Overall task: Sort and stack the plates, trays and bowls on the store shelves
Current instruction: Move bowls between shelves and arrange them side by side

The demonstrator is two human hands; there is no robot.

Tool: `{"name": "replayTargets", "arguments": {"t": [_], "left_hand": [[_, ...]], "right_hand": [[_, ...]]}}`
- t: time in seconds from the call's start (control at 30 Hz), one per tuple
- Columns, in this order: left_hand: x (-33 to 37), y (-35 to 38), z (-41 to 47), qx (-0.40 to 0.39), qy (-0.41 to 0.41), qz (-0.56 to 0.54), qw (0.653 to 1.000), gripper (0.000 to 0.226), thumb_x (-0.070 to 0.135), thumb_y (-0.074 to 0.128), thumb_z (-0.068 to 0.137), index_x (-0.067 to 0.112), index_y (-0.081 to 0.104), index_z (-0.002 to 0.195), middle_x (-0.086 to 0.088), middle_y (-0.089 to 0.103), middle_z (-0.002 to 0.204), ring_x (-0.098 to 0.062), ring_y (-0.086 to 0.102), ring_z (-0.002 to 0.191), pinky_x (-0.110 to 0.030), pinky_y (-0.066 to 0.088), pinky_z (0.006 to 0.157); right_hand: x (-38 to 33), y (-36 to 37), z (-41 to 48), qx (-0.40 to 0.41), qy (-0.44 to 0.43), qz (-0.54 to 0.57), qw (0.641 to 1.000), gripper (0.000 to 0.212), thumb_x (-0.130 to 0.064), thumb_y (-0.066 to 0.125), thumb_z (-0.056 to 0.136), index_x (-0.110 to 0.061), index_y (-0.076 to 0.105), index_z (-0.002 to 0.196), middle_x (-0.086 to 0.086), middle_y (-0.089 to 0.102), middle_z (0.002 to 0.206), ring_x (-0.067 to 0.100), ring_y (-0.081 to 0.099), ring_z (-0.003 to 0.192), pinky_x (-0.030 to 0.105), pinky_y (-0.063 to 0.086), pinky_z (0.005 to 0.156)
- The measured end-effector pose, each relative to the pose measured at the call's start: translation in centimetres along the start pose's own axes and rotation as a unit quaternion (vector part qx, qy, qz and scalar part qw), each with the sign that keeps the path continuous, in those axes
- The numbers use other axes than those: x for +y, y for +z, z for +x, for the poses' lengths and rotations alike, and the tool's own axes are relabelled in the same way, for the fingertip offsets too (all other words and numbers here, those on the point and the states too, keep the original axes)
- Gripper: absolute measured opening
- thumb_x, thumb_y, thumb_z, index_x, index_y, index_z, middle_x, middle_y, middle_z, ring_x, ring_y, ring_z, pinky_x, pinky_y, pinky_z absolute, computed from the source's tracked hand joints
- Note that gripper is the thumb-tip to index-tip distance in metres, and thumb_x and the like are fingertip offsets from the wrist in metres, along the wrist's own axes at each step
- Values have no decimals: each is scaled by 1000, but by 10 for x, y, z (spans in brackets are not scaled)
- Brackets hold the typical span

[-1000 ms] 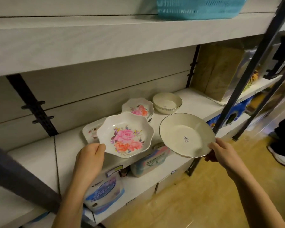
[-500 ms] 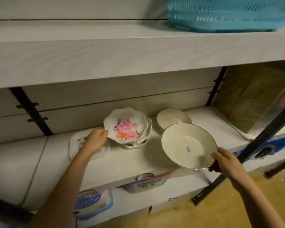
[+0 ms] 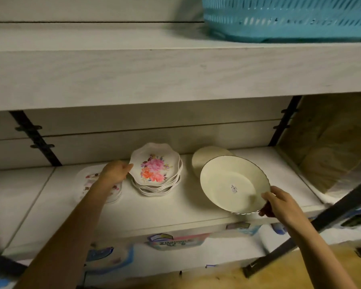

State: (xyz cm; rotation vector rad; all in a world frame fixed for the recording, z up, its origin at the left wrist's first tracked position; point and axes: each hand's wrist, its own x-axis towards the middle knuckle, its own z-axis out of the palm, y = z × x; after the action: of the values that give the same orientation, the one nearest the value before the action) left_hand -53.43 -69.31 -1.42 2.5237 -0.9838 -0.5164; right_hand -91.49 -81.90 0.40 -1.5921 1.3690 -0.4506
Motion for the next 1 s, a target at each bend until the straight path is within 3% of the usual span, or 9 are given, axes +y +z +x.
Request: {"name": "replayTargets", "arguments": {"t": [0.07,0.23,0.33,0.43,0.53,0.7,0.8,0.93,1.0], "left_hand": [[5,2,-3,37,-1,42,998,43,34,33,97,9,66,108,-20,67,111,-35,59,104,-36,43,88],[6,4,-18,138,16,113,984,40,30,36,95,6,68,89,-19,72,93,-34,64,88,-35,47,82],[0,-1,-32,183,23,154,971,31,29,40,94,11,65,96,-16,70,95,-34,62,90,-34,45,77],[-5,-7,-45,194,41,162,967,28,28,42,93,10,64,92,-15,68,94,-33,60,88,-34,42,73],[-10,-12,-59,200,47,163,965,26,25,44,91,8,63,87,-14,68,91,-32,61,83,-33,44,71],[-20,-20,-79,200,52,162,965,28,26,41,94,8,64,95,-13,67,96,-29,60,82,-33,47,69],[-26,-21,-87,188,52,156,968,28,28,41,94,11,63,95,-11,68,101,-19,51,74,-27,37,59],[-32,-17,-97,180,58,149,971,28,28,41,95,11,63,95,-9,68,106,-22,58,85,-26,35,60],[-34,-16,-104,177,62,144,972,29,27,41,95,9,63,98,-10,68,106,-24,60,89,-26,38,63]], "right_hand": [[0,-1,12,-1,-10,2,1000,22,-12,38,97,-3,52,112,13,60,75,22,57,65,28,44,58],[-9,10,48,-1,-32,6,999,15,-13,37,97,-7,47,105,10,63,73,20,60,65,26,46,58],[-14,22,73,13,-40,9,999,10,-12,40,94,-7,43,101,11,65,67,27,62,70,33,48,65],[-12,34,100,33,-34,-5,999,20,-18,44,91,1,47,99,16,69,70,33,66,78,45,54,81],[1,46,129,36,-26,-36,998,35,-29,47,88,3,55,102,21,71,82,36,67,80,51,55,82],[-2,58,130,34,-27,-116,992,40,-31,44,93,4,57,107,24,69,98,39,64,91,44,51,84],[-5,56,111,37,-44,-176,983,41,-26,46,95,3,50,122,26,61,115,43,56,106,44,45,88],[-12,54,83,35,-103,-213,971,52,-25,53,91,-7,35,136,25,45,128,45,55,104,45,45,88],[-21,54,70,18,-137,-225,965,50,-24,53,92,-9,38,136,20,43,130,39,58,99,42,45,89]]}}
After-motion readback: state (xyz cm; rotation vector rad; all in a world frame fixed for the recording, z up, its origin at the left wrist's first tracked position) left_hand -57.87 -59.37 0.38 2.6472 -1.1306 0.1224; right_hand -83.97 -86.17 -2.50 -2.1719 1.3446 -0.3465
